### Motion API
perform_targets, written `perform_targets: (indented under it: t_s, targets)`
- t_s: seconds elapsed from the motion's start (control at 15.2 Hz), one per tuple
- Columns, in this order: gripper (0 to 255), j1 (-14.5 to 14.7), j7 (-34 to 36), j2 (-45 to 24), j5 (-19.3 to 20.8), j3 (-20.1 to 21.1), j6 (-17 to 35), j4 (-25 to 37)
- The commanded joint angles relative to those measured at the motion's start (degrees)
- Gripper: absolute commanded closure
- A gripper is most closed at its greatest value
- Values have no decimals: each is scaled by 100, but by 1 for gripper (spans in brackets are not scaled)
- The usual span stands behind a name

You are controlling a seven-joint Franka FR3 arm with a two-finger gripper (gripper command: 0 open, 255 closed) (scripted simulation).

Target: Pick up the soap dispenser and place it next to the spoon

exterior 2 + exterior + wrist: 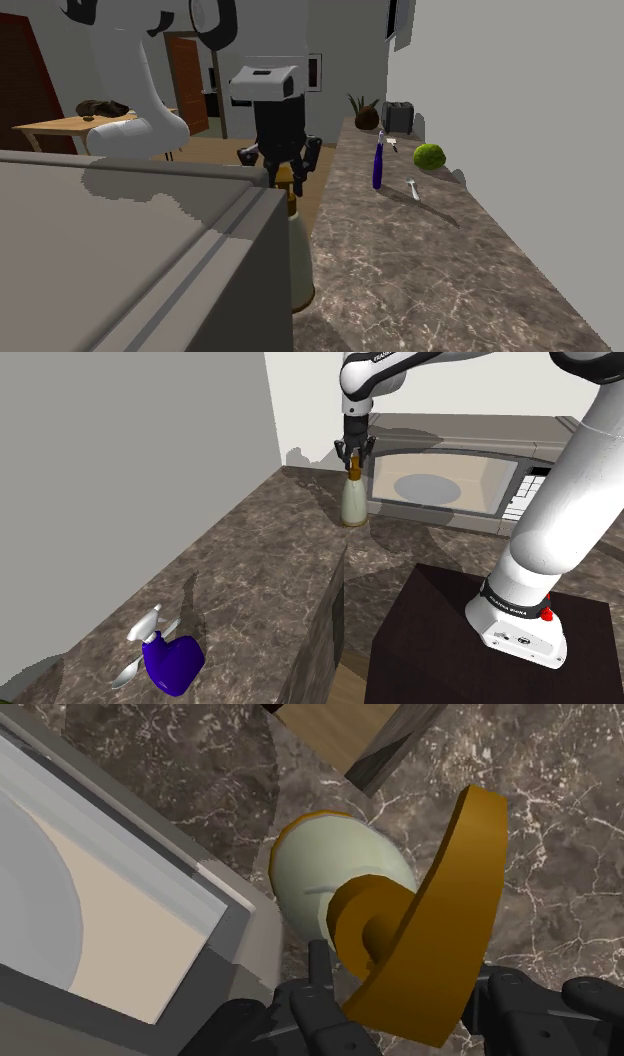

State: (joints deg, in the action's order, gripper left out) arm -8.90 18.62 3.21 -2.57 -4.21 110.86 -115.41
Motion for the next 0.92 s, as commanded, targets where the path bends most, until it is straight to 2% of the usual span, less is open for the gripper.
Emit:
perform_targets:
  t_s: [0.0,0.86]
  targets:
    - [255,4,18,32,6,5,-152,124]
    - [255,3,62,107,22,5,-1143,1041]
